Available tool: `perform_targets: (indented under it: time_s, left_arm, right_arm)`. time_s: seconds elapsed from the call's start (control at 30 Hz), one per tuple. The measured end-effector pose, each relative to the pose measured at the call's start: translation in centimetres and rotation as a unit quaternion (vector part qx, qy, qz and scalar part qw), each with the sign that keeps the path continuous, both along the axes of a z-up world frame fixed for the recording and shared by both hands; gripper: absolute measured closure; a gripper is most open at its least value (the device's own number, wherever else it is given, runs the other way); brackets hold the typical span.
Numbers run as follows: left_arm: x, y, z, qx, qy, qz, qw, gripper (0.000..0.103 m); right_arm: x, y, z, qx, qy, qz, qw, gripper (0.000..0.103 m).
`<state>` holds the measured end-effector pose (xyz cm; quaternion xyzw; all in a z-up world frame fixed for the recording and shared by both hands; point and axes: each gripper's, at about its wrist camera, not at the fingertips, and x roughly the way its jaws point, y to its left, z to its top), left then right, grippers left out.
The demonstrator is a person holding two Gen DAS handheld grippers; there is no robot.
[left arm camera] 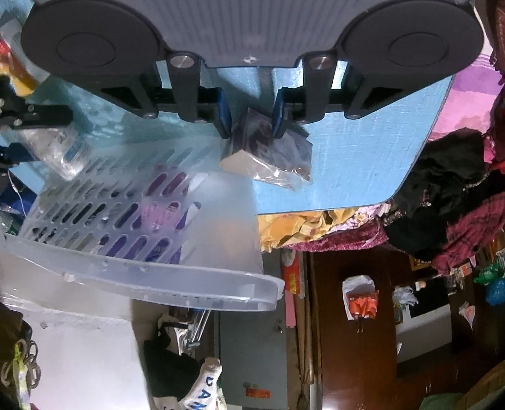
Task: Organize objects
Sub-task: 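Grasp the plastic-wrapped purple box with the left gripper while the right grasps the wrapped roll, then carry both items over the basket and open both grippers to drop them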
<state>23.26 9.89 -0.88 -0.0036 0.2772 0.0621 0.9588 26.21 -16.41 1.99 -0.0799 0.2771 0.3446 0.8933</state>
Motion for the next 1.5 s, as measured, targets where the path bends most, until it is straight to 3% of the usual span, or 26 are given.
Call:
perform_targets:
  time_s: [0.27, 0.53, 0.6, 0.77, 0.87, 1.03, 1.13, 1.2, 1.23, 1.43, 1.5]
  left_arm:
    - [-2.3, -1.2, 0.3, 0.005, -0.027, -0.014, 0.9995, 0.074]
    - [-6.6, -2.3, 1.4, -0.006, -0.081, -0.034, 0.9961, 0.078]
    - [-7.8, -2.4, 2.1, -0.01, -0.1, -0.04, 0.9941, 0.085]
    - [-10.2, -2.5, 5.0, -0.008, -0.143, -0.051, 0.9883, 0.085]
    - [-9.6, -2.3, 5.3, -0.005, -0.125, -0.058, 0.9904, 0.085]
    - [-8.8, -2.4, 2.7, -0.007, -0.067, -0.081, 0.9944, 0.08]
    - [-8.4, -2.7, 1.1, -0.014, -0.044, -0.087, 0.9951, 0.055]
    - [-7.9, -3.0, 0.7, -0.019, -0.045, -0.082, 0.9954, 0.033]
    - [-7.5, -3.3, 0.6, -0.018, -0.043, -0.079, 0.9958, 0.03]
    - [-5.2, -6.1, -0.2, 0.024, -0.01, -0.065, 0.9975, 0.029]
    - [-5.0, -6.9, -0.6, 0.037, -0.006, -0.065, 0.9972, 0.045]
  right_arm:
    - [-0.5, -2.3, 1.4, 0.03, -0.008, 0.003, 1.0, 0.045]
    - [-0.6, -6.4, 2.1, 0.065, -0.027, -0.022, 0.997, 0.046]
    - [-0.7, -7.8, 2.5, 0.079, -0.038, -0.031, 0.996, 0.046]
    - [-1.5, -10.5, 4.6, 0.117, -0.077, -0.048, 0.989, 0.046]
    - [-1.5, -10.7, 5.9, 0.13, -0.088, -0.049, 0.986, 0.046]
    - [-1.4, -9.7, 5.5, 0.127, -0.086, -0.04, 0.987, 0.046]
    - [-1.2, -9.4, 4.9, 0.123, -0.079, -0.037, 0.989, 0.046]
    - [-1.4, -9.7, 4.7, 0.123, -0.078, -0.037, 0.989, 0.046]
    - [-1.3, -9.6, 4.7, 0.123, -0.077, -0.035, 0.989, 0.046]
    - [-1.7, -9.9, 4.7, 0.122, -0.08, -0.026, 0.989, 0.046]
    - [-1.8, -9.9, 4.8, 0.123, -0.082, -0.024, 0.989, 0.046]
